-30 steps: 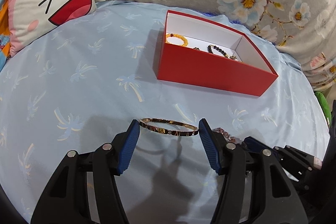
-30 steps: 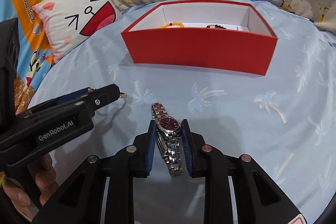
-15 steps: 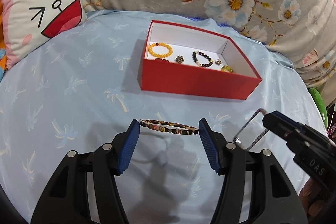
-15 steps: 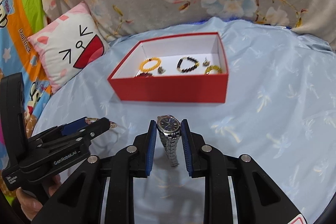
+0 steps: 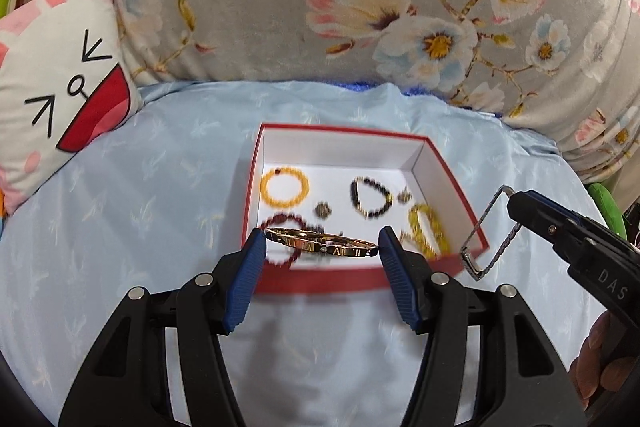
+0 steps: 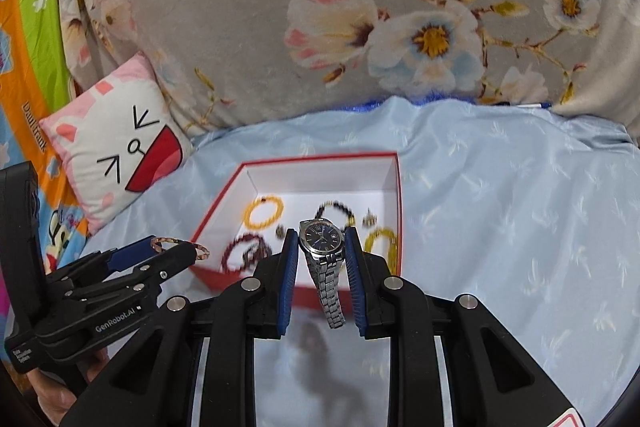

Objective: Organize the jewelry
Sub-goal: 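Carry the bangle and watch into the red box and open both tools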

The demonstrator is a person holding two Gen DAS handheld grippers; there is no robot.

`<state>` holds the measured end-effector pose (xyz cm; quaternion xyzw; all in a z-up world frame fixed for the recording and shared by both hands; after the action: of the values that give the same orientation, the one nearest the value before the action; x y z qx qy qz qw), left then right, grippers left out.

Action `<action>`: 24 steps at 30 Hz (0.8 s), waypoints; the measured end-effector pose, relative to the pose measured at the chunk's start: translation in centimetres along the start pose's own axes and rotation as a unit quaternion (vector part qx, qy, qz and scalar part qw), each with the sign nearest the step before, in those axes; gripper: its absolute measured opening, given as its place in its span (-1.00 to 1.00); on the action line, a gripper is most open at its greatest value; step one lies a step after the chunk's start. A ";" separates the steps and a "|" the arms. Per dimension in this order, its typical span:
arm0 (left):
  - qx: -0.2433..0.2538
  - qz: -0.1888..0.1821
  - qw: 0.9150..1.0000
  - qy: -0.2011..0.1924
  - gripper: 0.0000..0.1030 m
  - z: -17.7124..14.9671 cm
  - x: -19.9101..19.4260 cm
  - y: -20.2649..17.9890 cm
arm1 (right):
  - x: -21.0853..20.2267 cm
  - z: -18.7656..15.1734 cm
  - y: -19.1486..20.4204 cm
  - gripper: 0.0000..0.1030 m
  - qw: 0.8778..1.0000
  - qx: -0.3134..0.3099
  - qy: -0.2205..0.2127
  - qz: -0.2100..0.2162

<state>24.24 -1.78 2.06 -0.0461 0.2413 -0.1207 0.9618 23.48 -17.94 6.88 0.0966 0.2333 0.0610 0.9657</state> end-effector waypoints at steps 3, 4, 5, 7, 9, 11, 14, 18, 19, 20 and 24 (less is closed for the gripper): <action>-0.001 0.000 1.000 -0.002 0.08 1.3 2.1 -0.1 | 2.2 1.1 -0.1 -0.56 1.000 0.002 0.001 0.001; 0.002 0.001 1.000 -0.001 0.08 1.5 2.8 -0.2 | 2.8 1.1 0.0 -0.56 1.000 0.000 0.004 0.000; 0.007 0.004 1.000 0.002 0.08 1.6 3.8 -0.3 | 3.5 1.1 -0.1 -0.56 1.000 -0.001 0.006 -0.002; 0.014 0.007 1.000 0.005 0.08 1.5 5.1 -0.4 | 5.0 0.9 -0.2 -0.56 1.000 -0.004 0.011 -0.004; 0.020 0.010 1.000 0.013 0.08 1.1 6.6 -0.4 | 6.3 0.5 -0.3 -0.56 1.000 -0.005 0.018 -0.007; 0.020 0.012 1.000 0.021 0.08 0.7 7.7 -0.3 | 7.6 -0.1 -0.6 -0.56 1.000 -0.006 0.027 -0.010; 0.020 0.019 0.999 0.028 0.09 -0.1 9.1 0.0 | 9.1 -1.0 -0.9 -0.55 0.999 -0.007 0.039 -0.014; 0.018 0.024 0.999 0.034 0.13 -0.8 10.2 0.2 | 10.0 -1.8 -1.2 -0.53 0.999 -0.003 0.041 -0.015; 0.021 0.029 0.999 0.032 0.15 -0.9 10.3 0.2 | 10.0 -1.9 -1.2 -0.53 0.999 -0.002 0.039 -0.017; 0.026 0.035 0.999 0.030 0.18 -1.0 10.3 0.3 | 10.0 -1.9 -1.2 -0.53 0.999 0.000 0.038 -0.015; 0.032 0.041 0.998 0.021 0.19 -0.9 9.9 0.3 | 9.5 -2.0 -1.1 -0.51 0.999 -0.002 0.035 -0.016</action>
<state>32.32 -4.01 -3.27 -0.0031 0.2596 -0.0895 0.9616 31.02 -17.18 0.70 0.0892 0.2681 0.0493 0.9580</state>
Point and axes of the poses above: each gripper's, at about its wrist camera, not at the fingertips, and x roughly the way its jaws point, y to its left, z to its top, the point moved 8 cm from there along x, roughly the way its jaws point, and after that the axes turned 13 degrees about -y, right-handed, at the moved point
